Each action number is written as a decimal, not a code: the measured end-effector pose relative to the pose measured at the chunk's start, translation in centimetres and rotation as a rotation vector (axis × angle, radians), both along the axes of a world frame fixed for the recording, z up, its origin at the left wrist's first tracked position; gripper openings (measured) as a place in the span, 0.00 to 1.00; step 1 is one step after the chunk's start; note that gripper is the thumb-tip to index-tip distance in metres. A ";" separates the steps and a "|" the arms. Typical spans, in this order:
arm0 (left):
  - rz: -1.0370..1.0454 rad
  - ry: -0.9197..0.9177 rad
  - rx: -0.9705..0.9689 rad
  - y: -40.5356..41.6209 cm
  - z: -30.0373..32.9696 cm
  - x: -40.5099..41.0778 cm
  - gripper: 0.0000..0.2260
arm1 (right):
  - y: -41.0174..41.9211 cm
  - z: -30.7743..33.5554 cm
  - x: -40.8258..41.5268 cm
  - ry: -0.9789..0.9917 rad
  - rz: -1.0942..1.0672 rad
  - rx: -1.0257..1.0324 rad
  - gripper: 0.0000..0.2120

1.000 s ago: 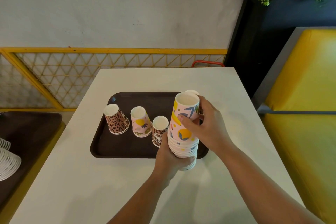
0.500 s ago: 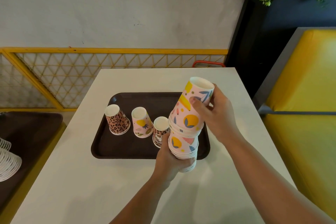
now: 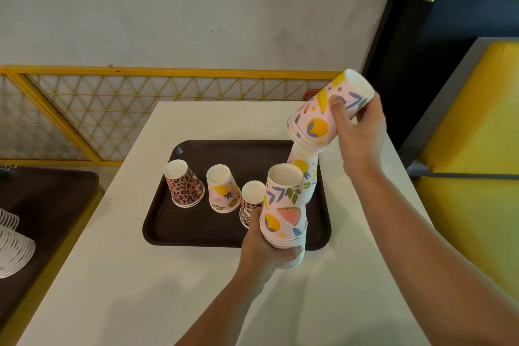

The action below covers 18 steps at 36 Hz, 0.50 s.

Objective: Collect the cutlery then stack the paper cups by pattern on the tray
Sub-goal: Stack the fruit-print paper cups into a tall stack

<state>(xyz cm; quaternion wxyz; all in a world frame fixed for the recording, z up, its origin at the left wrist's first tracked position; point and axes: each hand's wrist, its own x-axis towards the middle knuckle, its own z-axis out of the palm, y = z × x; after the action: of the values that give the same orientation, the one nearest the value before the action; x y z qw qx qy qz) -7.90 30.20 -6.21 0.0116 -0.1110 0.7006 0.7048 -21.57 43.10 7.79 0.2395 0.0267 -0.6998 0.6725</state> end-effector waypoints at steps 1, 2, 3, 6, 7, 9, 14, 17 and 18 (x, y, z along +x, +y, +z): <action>0.000 0.000 0.000 0.0 0.0 -0.1 0.38 | -0.1 -0.6 -0.3 0.008 -0.011 0.051 0.15; -0.001 -0.001 0.001 -0.1 0.0 -0.1 0.39 | -0.2 -1.3 -0.4 0.012 -0.017 0.101 0.18; -0.001 -0.003 0.003 -0.1 0.1 -0.1 0.39 | -0.3 -2.0 -0.6 0.011 -0.015 0.147 0.20; -0.003 -0.004 0.002 -0.2 0.1 -0.2 0.40 | -0.6 -3.8 -0.7 -0.009 -0.011 0.253 0.24; -0.007 -0.002 -0.001 -0.1 0.1 -0.2 0.41 | -0.6 -4.5 -0.8 -0.030 -0.010 0.275 0.24; -0.016 0.006 -0.002 -0.1 0.3 -0.2 0.41 | -0.6 -5.6 -0.8 -0.088 0.019 0.317 0.25; -0.017 0.013 0.024 0.0 0.8 -0.1 0.43 | -0.2 -7.0 0.5 -0.176 0.063 0.470 0.32; -0.029 0.022 0.001 -0.1 0.9 -0.2 0.41 | -0.1 -6.5 2.7 -0.083 0.054 0.414 0.30; -0.022 0.025 -0.010 -0.1 0.9 -0.2 0.41 | -0.1 -6.3 3.6 -0.045 0.085 0.383 0.28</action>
<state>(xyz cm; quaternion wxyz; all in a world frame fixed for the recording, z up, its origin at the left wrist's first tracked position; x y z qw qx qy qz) -8.12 30.13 -5.34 0.0099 -0.0945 0.7055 0.7023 -17.97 42.97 1.53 0.1858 0.0862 -0.8183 0.5370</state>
